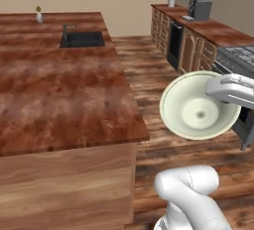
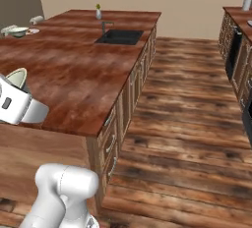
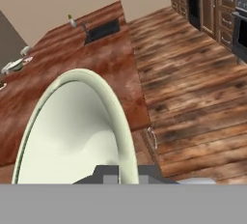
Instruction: Take the smaller bowl and place it next to the appetizer plate on the dining counter , and place the larger bowl next to the plate with cooked food.
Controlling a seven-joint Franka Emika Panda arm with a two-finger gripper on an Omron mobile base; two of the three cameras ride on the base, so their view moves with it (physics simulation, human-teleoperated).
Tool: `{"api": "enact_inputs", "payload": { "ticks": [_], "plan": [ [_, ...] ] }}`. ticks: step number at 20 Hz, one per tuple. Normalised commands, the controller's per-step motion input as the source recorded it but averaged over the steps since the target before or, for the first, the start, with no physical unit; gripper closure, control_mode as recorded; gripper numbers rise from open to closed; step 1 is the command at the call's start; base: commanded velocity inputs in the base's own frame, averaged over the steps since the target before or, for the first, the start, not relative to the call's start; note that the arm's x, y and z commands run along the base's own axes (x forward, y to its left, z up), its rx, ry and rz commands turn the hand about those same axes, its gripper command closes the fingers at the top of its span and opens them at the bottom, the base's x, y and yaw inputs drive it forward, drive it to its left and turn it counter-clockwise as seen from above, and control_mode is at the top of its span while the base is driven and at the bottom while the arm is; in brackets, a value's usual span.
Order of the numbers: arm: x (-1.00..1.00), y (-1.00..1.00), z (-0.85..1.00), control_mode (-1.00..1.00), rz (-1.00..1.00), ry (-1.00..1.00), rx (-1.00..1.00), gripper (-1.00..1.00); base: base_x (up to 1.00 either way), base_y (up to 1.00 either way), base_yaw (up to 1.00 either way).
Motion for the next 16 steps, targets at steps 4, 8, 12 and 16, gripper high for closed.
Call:
{"api": "enact_inputs", "payload": {
  "ticks": [4, 8, 12, 16],
  "plan": [
    [0.0, 0.0, 0.0, 1.0, 0.0, 0.0, 0.0, 1.0, 0.12, 1.0, 0.13],
    [0.0, 0.0, 0.0, 1.0, 0.0, 0.0, 0.0, 1.0, 0.07, 1.0, 0.13],
    [0.0, 0.0, 0.0, 1.0, 0.0, 0.0, 0.0, 1.0, 0.11, 1.0, 0.11],
    [0.0, 0.0, 0.0, 1.0, 0.0, 0.0, 0.0, 1.0, 0.29, 1.0, 0.12]
  ]
}}
